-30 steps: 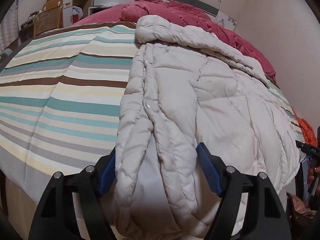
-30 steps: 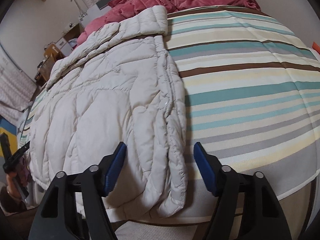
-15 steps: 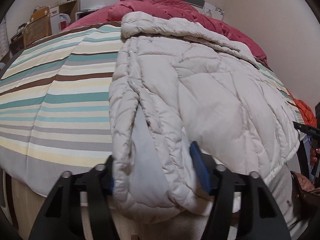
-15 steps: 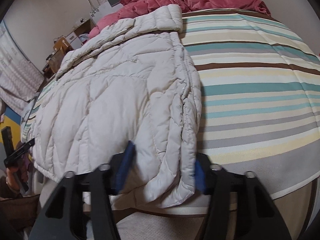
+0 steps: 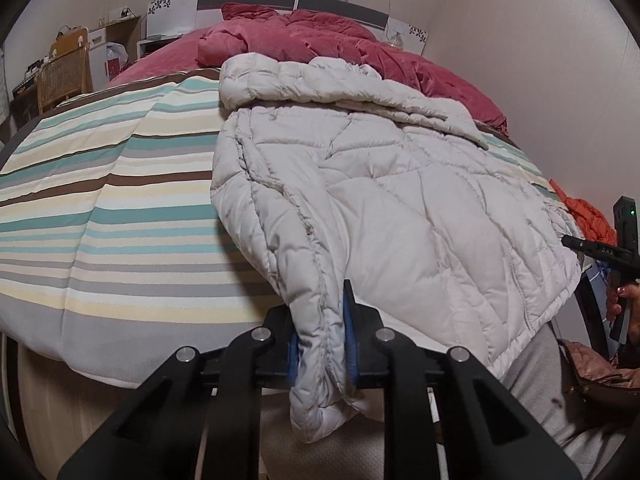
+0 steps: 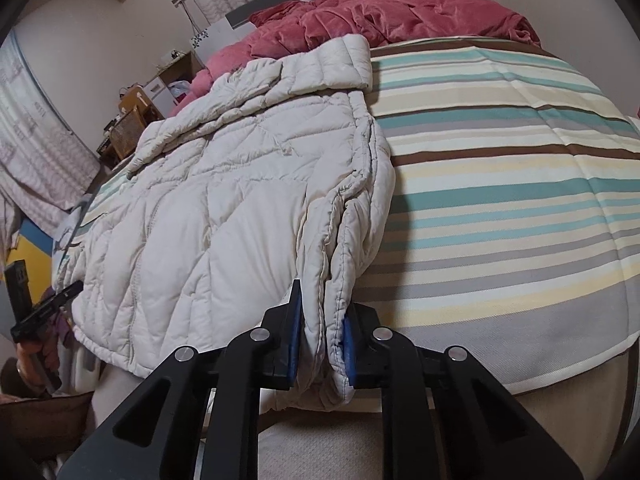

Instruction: Fold large clothes

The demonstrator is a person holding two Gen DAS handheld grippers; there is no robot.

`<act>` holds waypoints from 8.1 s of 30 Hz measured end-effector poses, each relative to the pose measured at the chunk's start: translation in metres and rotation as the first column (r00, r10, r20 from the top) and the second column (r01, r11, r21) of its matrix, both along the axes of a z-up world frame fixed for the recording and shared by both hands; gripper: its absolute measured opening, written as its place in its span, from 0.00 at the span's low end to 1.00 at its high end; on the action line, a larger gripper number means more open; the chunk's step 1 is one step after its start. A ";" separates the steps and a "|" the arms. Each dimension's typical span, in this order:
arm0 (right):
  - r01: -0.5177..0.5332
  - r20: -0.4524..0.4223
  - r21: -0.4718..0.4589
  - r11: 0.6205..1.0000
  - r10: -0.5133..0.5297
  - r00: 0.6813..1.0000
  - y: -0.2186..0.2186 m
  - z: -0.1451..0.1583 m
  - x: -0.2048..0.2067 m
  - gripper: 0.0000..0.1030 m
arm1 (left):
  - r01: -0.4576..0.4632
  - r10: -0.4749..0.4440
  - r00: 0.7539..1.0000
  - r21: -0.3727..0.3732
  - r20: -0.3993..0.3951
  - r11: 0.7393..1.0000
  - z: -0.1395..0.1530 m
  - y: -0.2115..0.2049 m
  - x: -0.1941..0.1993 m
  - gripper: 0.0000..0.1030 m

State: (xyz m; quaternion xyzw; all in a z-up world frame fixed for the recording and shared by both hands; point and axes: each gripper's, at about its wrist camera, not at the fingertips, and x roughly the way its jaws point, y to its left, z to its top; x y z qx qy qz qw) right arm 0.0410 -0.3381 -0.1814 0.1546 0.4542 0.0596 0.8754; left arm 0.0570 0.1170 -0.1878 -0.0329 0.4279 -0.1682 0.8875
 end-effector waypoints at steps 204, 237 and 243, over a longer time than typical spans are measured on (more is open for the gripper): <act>0.044 0.132 -0.328 0.944 -0.001 0.991 0.101 0.013 0.249 0.39 | -0.370 0.340 0.927 0.246 0.156 0.896 -0.025 -0.208 0.268 0.98; 0.167 0.209 -0.320 0.933 -0.102 0.973 0.065 0.014 0.259 0.74 | -0.399 0.369 0.917 0.312 0.152 0.862 0.007 -0.129 0.271 0.98; 0.174 0.173 -0.352 0.920 -0.119 0.978 0.058 -0.022 0.268 0.80 | -0.368 0.325 0.928 0.311 0.184 0.876 -0.017 -0.131 0.276 0.98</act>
